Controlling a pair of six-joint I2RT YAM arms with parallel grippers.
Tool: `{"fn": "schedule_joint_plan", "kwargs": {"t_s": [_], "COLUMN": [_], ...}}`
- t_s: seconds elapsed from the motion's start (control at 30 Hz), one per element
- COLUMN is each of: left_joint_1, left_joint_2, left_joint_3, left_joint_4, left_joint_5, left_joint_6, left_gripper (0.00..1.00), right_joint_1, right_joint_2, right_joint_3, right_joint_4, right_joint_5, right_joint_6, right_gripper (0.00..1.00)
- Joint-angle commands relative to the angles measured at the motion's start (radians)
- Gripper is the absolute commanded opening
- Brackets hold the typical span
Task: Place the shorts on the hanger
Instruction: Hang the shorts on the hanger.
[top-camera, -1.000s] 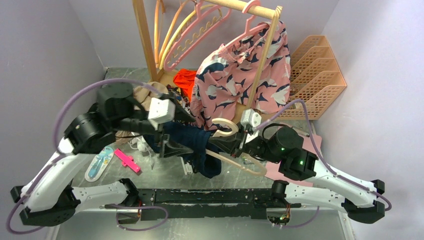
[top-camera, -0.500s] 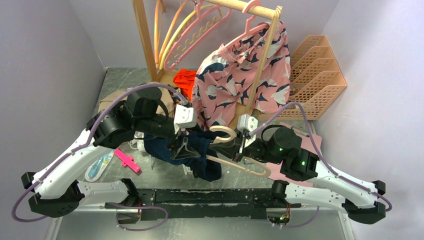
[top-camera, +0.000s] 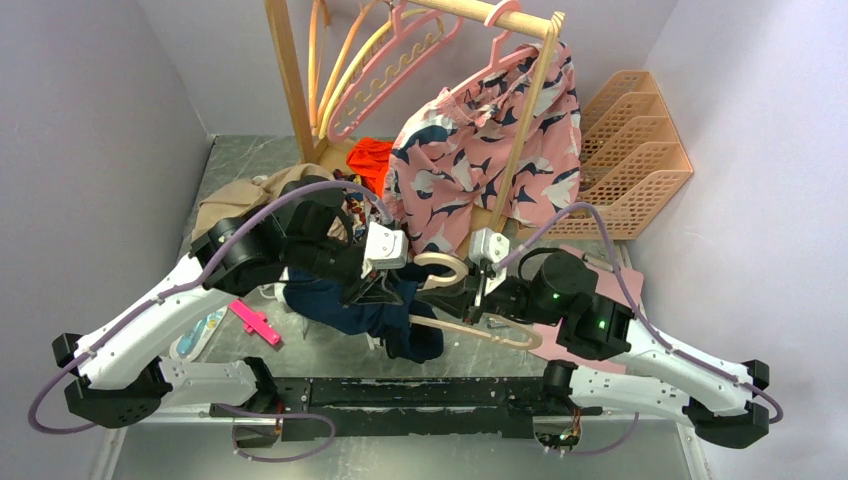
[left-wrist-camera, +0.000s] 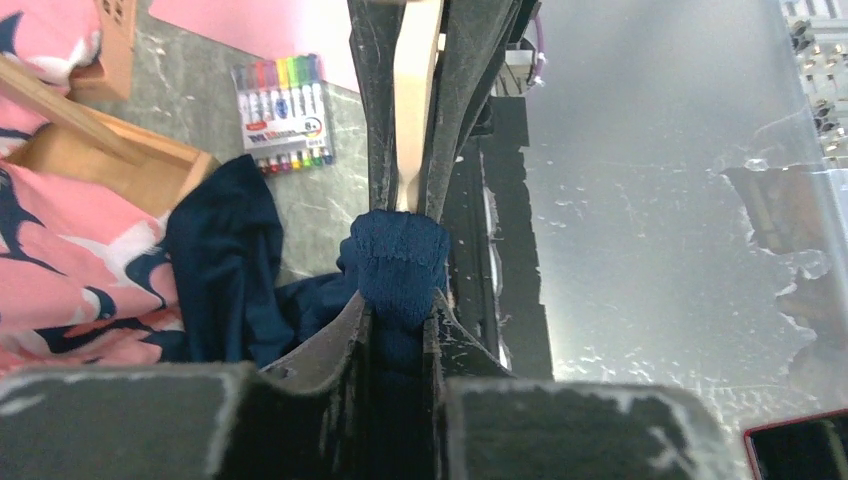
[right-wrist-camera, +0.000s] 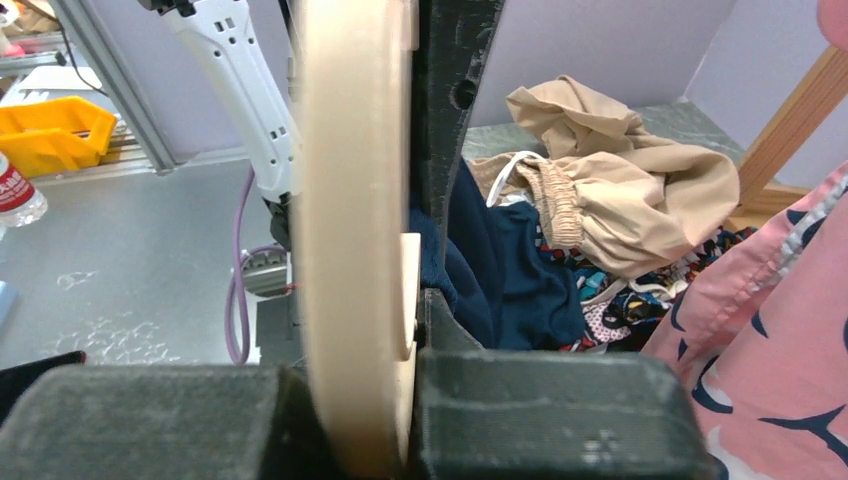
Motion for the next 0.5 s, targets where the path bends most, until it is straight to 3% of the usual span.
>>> {"fn": "schedule_joint_plan", "kwargs": {"t_s": [0.0, 0.2, 0.27, 0.37, 0.47], "left_joint_1": [-0.016, -0.016, -0.016, -0.016, -0.016], "left_joint_2": [0.013, -0.014, -0.036, -0.091, -0.160], "left_joint_3": [-0.003, -0.010, -0.022, -0.062, -0.106], "left_joint_4": [0.007, 0.026, 0.037, 0.075, 0.125], "left_joint_5": [-0.015, -0.072, -0.105, -0.164, -0.222], "left_joint_6": [0.012, -0.007, -0.016, -0.032, -0.047], "left_gripper": [0.08, 0.07, 0.07, 0.07, 0.07], "right_joint_1": [0.002, 0.003, 0.002, 0.003, 0.003], "right_joint_2": [0.008, 0.031, 0.029, 0.012, -0.008], "right_joint_3": [0.015, 0.049, 0.064, 0.082, 0.114], "right_joint_4": [0.166, 0.097, 0.062, 0.018, -0.039], "right_joint_5": [-0.058, -0.023, -0.002, 0.044, 0.093], "right_joint_6": [0.026, 0.035, 0.041, 0.059, 0.076], "right_gripper": [0.00, 0.00, 0.12, 0.41, 0.56]}}
